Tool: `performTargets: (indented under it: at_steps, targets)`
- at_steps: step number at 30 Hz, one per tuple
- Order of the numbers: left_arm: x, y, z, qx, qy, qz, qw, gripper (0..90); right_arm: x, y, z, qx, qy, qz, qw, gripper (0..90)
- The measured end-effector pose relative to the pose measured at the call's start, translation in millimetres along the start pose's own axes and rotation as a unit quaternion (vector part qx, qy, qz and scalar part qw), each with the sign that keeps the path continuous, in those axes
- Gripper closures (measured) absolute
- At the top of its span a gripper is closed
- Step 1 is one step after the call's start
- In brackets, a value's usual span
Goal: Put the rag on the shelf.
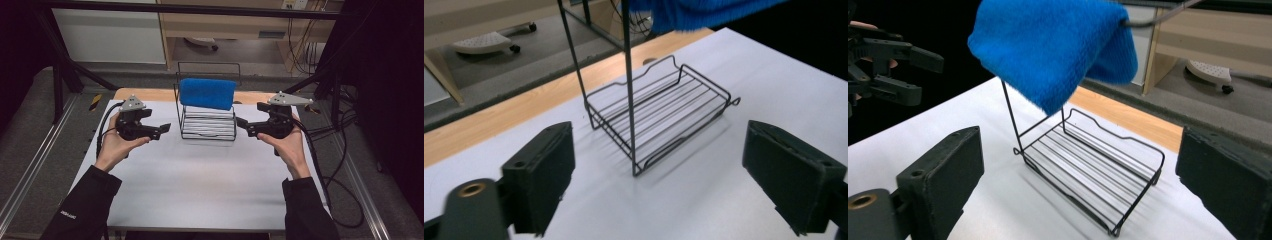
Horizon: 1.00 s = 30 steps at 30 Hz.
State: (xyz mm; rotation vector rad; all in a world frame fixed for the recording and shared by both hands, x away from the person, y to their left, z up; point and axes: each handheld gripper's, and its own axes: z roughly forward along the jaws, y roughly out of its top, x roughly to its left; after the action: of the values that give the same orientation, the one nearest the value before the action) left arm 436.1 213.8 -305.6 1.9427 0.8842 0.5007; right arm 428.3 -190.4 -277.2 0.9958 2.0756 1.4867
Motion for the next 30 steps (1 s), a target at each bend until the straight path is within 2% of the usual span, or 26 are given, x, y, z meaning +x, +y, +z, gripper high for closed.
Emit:
performTargets:
  at_steps: [6,12,18,22,25,30]
  targets:
    - [3.0,-25.9,-6.7,0.004,-0.001,-0.005,1.0000,7.8,-2.8,-21.5,-3.2,0.010,-0.001,0.005,0.9999,3.1]
    - [7.3,-61.2,-9.3,0.006,-0.006,-0.013,0.9999,7.9,-9.7,-48.7,-8.1,0.022,0.001,0.022,0.9995,2.0]
    - [11.1,-93.6,-10.8,0.015,-0.003,-0.012,0.9998,8.1,-16.8,-79.1,-12.8,0.043,-0.004,0.038,0.9983,1.3]
    - [14.0,-110.7,-12.7,0.020,-0.005,-0.018,0.9996,8.2,-20.9,-97.9,-14.8,0.051,0.000,0.046,0.9976,0.6]
    - [15.7,-122.5,-13.8,0.026,-0.003,-0.021,0.9995,8.6,-23.4,-112.0,-16.7,0.062,0.009,0.040,0.9972,0.4]
    - [17.5,-139.9,-16.2,0.031,-0.002,-0.021,0.9993,9.1,-26.8,-134.1,-21.1,0.074,0.015,0.048,0.9960,0.4]
